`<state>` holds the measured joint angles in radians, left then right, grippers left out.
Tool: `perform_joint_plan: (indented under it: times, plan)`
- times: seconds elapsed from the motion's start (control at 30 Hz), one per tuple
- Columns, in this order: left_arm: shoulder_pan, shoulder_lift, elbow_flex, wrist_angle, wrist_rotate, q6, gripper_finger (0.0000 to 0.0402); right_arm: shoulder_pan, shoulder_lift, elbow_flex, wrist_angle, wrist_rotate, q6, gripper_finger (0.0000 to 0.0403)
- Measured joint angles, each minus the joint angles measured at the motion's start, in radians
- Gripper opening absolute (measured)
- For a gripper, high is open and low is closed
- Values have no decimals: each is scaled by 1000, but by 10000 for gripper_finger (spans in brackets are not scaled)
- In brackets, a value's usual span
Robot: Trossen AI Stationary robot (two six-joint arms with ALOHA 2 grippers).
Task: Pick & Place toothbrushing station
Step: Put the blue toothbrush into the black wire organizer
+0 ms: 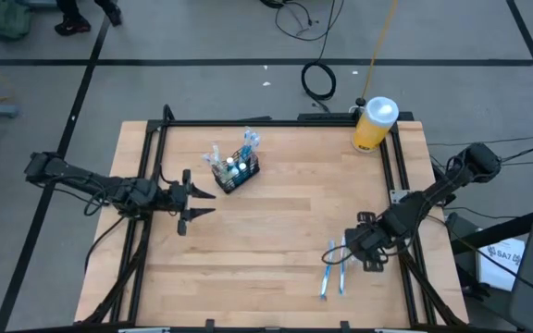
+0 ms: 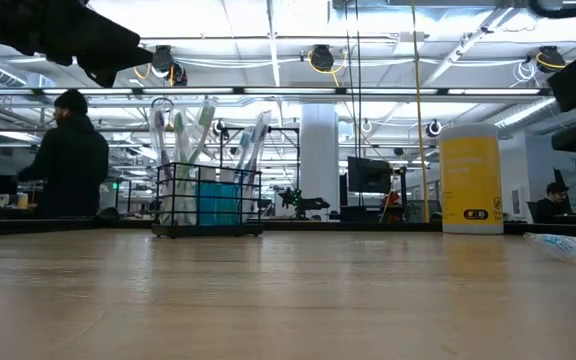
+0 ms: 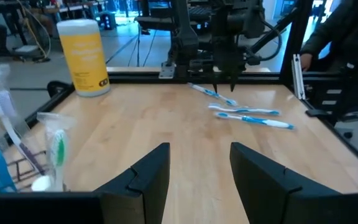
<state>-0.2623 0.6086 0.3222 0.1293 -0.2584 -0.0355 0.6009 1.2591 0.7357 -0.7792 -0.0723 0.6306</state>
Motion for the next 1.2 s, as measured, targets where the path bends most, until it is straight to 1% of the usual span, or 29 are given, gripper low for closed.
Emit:
perform_joint_plan:
  times: [0.1,0.2,0.3,0.43,0.53,0.6,0.67,0.8,0.93,1.0,1.07,1.2]
  plan:
    - [-1,0,0,-7,15,-28,175,16,0,-14,2,-16,-86,199]
    - [-1,0,0,-6,58,-31,175,32,0,-46,16,-11,-113,199]
    - [-1,0,0,-6,97,-39,175,44,0,-94,85,1,-171,199]
    - [-1,0,1,-6,103,-64,175,43,-2,-155,187,28,-243,198]
    - [-1,0,1,-6,103,-78,175,44,-5,-182,205,48,-302,192]
    - [-1,0,1,-6,103,-79,175,44,-4,-191,212,58,-332,176]
    - [-1,0,1,-6,103,-79,175,44,-4,-192,220,68,-367,151]
    - [-1,0,1,-6,103,-82,175,43,-4,-192,234,76,-385,83]
    - [-1,0,1,-4,104,-120,175,43,-5,-193,252,74,-383,20]
    - [-1,0,1,1,104,-125,175,42,-12,-188,250,76,-385,13]
    - [-1,0,1,3,103,-125,175,39,-21,-171,227,83,-383,20]
    - [-1,0,1,3,103,-125,175,16,-55,-101,154,135,-392,29]
